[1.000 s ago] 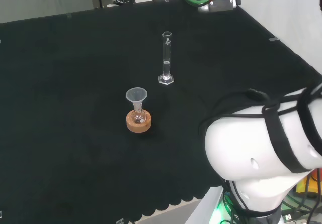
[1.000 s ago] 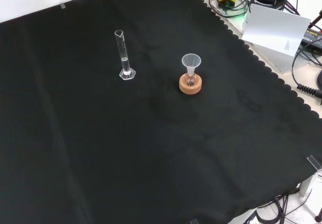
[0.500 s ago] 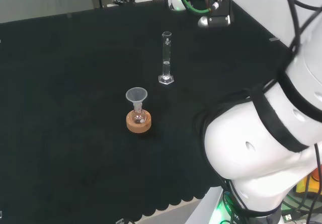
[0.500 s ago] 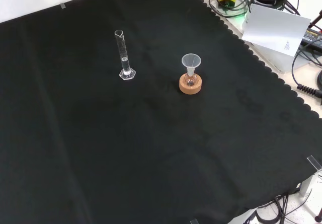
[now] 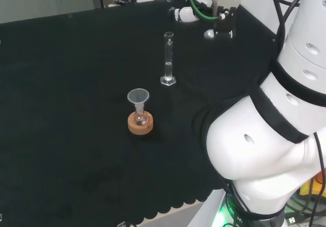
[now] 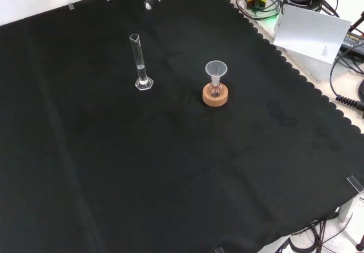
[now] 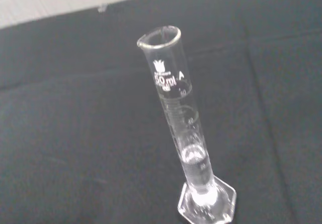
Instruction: Pick up the graduated cylinder.
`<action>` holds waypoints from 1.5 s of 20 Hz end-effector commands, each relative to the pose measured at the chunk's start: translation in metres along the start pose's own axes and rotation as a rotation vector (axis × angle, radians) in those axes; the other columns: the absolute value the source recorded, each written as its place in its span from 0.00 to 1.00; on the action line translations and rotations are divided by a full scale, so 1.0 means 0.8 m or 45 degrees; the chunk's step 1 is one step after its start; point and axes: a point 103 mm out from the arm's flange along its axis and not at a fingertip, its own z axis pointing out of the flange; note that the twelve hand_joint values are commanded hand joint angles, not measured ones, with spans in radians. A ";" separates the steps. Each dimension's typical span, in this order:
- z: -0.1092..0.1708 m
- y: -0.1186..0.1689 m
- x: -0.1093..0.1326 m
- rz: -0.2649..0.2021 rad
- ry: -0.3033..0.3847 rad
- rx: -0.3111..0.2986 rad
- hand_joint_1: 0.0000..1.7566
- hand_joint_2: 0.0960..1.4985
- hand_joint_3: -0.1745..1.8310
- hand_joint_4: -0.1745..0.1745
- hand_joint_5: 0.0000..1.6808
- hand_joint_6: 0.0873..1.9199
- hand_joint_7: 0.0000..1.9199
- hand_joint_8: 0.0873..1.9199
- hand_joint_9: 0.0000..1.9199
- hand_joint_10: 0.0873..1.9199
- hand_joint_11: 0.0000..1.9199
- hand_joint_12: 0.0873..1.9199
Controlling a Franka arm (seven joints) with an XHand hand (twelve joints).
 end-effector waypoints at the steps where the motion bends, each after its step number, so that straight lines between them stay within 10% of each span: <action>1: 0.036 -0.006 -0.029 0.000 0.130 -0.073 0.27 0.64 0.18 0.34 0.21 0.00 0.08 0.31 0.20 0.33 0.07 0.71; 14: 0.103 -0.002 -0.047 -0.077 0.416 -0.016 0.36 0.60 0.19 0.34 0.24 0.00 0.12 0.33 0.24 0.31 0.11 0.70; 30: 0.144 -0.007 -0.057 -0.160 0.570 -0.048 0.40 0.58 0.21 0.36 0.26 0.00 0.14 0.33 0.25 0.31 0.12 0.70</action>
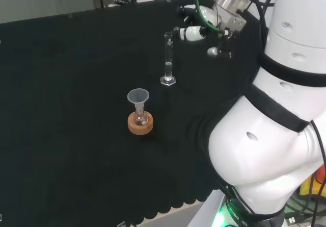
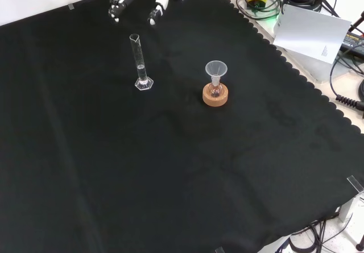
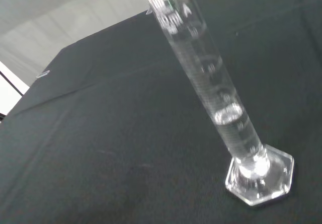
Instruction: Pick up the graduated cylinder.
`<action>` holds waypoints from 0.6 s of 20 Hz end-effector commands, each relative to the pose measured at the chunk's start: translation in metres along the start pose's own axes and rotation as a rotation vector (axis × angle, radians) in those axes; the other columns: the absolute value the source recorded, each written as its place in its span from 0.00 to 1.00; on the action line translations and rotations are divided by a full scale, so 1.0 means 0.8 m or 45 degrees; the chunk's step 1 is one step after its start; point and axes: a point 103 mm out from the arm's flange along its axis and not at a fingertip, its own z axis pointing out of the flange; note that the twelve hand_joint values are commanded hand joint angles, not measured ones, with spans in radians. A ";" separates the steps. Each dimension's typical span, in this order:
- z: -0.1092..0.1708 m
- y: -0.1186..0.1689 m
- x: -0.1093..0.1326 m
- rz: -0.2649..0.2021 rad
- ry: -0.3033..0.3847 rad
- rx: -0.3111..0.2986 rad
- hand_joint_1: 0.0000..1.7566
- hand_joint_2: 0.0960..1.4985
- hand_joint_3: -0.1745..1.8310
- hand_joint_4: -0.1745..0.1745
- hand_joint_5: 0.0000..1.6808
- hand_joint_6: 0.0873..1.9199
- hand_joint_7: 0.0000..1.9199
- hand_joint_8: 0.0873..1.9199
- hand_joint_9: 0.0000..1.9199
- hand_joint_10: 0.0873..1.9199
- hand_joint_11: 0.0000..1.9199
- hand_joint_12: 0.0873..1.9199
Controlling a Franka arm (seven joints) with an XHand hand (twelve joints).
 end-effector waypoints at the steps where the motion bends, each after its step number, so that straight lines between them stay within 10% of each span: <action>1: 0.061 -0.011 -0.035 -0.049 0.274 -0.043 0.41 0.57 0.21 0.36 0.26 0.00 0.14 0.33 0.25 0.30 0.12 0.70; 12: 0.091 0.001 -0.037 -0.067 0.382 -0.021 0.51 0.43 0.34 0.37 0.27 0.00 0.14 0.31 0.26 0.29 0.12 0.70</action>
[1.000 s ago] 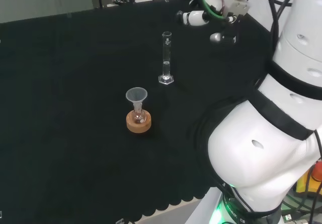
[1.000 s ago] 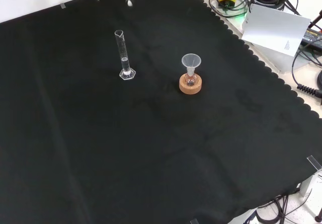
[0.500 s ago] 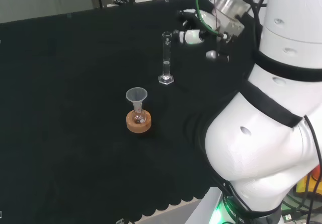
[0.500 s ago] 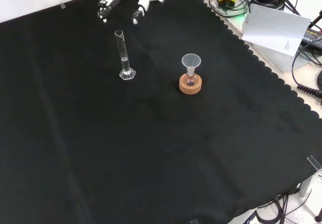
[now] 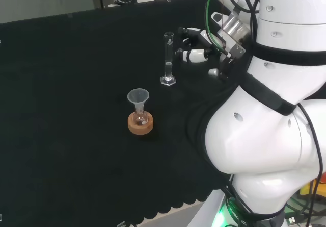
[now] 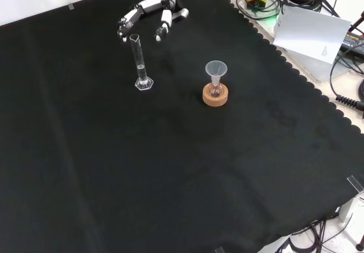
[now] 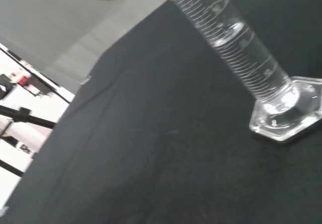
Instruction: Pick up the graduated cylinder.
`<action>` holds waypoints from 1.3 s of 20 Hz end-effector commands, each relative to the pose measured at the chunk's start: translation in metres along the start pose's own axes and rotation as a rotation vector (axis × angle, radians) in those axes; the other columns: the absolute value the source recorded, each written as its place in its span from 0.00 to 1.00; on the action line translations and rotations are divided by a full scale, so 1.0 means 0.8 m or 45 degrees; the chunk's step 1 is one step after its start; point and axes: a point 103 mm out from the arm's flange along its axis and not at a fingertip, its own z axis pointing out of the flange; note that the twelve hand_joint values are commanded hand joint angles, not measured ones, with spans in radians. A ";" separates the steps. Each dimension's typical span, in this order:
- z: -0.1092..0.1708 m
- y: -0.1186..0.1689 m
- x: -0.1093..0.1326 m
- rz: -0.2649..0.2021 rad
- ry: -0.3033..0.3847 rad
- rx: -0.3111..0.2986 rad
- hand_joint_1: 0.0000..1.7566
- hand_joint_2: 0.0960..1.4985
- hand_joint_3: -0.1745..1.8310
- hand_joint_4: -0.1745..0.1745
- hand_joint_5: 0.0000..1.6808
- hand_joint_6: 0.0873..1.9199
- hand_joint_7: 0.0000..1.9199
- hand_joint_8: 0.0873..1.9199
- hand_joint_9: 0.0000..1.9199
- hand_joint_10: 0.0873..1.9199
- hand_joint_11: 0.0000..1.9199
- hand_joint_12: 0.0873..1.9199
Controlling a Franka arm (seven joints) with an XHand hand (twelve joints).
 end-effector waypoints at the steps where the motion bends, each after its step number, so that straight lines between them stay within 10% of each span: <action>1: 0.017 0.012 -0.002 -0.015 0.089 -0.030 0.52 0.42 0.35 0.37 0.27 0.00 0.14 0.31 0.26 0.29 0.12 0.70; 26: 0.064 0.043 -0.029 -0.072 0.359 -0.085 0.57 0.36 0.42 0.40 0.27 0.00 0.23 0.31 0.35 0.26 0.24 0.66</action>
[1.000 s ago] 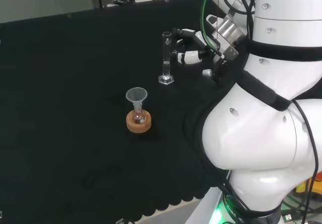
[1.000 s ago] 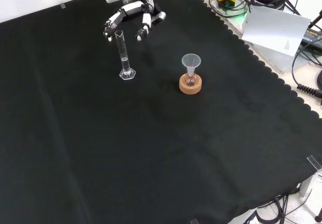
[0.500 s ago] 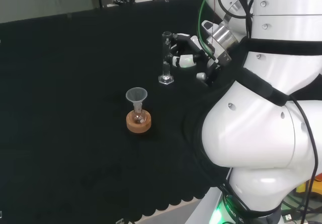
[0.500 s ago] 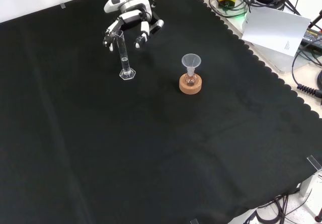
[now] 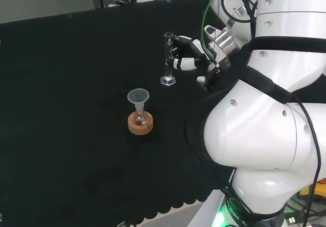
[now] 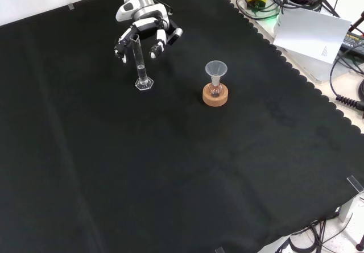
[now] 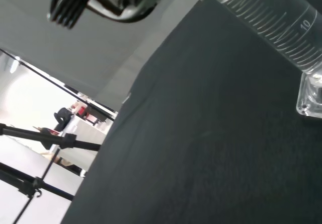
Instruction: Pick up the graduated cylinder.
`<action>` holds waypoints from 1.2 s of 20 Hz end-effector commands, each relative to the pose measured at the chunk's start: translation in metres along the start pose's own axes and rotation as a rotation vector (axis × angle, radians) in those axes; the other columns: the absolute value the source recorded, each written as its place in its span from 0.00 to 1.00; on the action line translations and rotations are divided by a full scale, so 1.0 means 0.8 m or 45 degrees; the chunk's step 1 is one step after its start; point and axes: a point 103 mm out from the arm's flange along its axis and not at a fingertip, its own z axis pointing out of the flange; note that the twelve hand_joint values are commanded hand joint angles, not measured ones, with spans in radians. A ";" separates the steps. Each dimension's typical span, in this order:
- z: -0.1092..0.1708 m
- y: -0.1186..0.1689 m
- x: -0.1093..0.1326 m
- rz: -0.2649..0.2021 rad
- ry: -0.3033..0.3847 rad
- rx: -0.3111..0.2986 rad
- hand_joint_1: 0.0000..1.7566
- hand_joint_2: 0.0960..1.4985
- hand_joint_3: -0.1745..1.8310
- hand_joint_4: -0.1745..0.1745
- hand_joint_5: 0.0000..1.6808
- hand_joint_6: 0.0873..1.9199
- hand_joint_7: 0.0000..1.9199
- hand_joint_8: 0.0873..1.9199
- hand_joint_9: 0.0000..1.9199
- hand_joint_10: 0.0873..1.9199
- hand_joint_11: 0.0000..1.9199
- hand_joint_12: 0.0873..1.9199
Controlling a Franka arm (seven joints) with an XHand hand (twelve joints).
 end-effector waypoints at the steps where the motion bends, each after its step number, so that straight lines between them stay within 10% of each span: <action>1: 0.006 0.004 -0.004 -0.026 0.092 -0.031 0.57 0.36 0.42 0.40 0.28 0.00 0.23 0.31 0.35 0.26 0.24 0.66; 24: 0.022 0.014 -0.007 -0.083 0.144 -0.022 0.64 0.35 0.45 0.44 0.37 0.06 0.28 0.28 0.41 0.21 0.29 0.61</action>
